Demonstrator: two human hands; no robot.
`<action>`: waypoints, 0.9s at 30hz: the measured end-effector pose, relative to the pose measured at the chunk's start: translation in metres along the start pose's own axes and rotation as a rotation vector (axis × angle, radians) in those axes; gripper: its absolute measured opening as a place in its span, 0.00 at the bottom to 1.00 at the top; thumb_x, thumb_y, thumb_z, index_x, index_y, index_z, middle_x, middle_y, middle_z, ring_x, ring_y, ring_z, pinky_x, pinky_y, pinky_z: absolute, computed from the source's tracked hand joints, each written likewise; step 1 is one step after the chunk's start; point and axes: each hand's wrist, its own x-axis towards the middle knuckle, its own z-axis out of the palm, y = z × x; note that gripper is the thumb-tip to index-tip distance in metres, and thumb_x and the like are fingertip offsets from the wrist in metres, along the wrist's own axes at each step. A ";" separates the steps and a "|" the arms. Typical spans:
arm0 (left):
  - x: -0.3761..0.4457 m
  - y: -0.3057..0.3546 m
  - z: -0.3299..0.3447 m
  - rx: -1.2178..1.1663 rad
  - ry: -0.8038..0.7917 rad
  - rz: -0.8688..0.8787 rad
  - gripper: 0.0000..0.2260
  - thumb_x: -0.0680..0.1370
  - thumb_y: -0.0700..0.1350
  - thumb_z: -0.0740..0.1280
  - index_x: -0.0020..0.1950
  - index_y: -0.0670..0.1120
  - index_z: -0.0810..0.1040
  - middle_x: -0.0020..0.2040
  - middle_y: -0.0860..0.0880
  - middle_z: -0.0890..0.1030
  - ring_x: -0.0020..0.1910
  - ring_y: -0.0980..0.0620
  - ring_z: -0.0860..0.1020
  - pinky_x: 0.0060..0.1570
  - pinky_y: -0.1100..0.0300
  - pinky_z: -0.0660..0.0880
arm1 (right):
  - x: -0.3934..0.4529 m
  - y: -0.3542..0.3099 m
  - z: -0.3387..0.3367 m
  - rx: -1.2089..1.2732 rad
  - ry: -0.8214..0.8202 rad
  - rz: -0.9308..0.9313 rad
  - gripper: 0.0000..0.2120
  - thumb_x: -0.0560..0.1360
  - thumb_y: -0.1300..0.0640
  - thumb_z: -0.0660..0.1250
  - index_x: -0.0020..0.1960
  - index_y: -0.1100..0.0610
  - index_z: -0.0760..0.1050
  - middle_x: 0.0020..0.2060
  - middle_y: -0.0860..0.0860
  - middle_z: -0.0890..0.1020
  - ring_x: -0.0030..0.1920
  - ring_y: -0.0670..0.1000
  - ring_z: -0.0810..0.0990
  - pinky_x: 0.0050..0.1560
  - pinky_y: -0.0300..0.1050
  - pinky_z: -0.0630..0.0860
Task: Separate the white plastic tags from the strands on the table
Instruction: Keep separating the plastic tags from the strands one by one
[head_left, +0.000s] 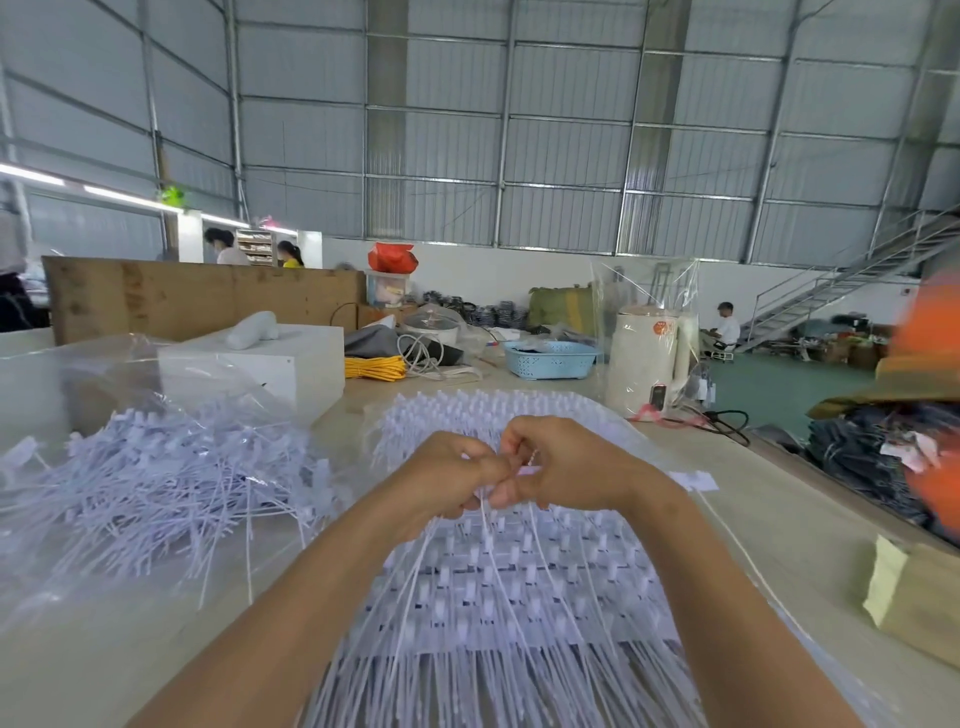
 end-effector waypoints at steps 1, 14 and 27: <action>0.001 0.000 -0.001 -0.006 0.022 0.021 0.13 0.73 0.52 0.72 0.31 0.49 0.78 0.24 0.54 0.75 0.23 0.58 0.71 0.22 0.69 0.64 | -0.002 0.001 -0.004 -0.048 -0.031 0.006 0.09 0.70 0.53 0.73 0.41 0.53 0.73 0.36 0.46 0.75 0.35 0.42 0.73 0.36 0.37 0.70; -0.002 0.008 -0.001 -0.041 -0.094 0.015 0.11 0.75 0.42 0.63 0.35 0.41 0.80 0.31 0.46 0.82 0.23 0.53 0.71 0.20 0.69 0.61 | -0.007 0.004 -0.011 -0.066 0.045 -0.099 0.03 0.75 0.62 0.67 0.45 0.60 0.80 0.35 0.51 0.81 0.35 0.43 0.76 0.41 0.40 0.73; -0.047 0.057 -0.056 -0.555 -0.519 0.309 0.06 0.64 0.45 0.74 0.32 0.44 0.80 0.28 0.46 0.78 0.17 0.60 0.70 0.14 0.72 0.65 | -0.039 0.024 -0.057 0.010 0.412 -0.018 0.07 0.75 0.59 0.67 0.38 0.52 0.77 0.31 0.48 0.79 0.31 0.41 0.75 0.36 0.30 0.71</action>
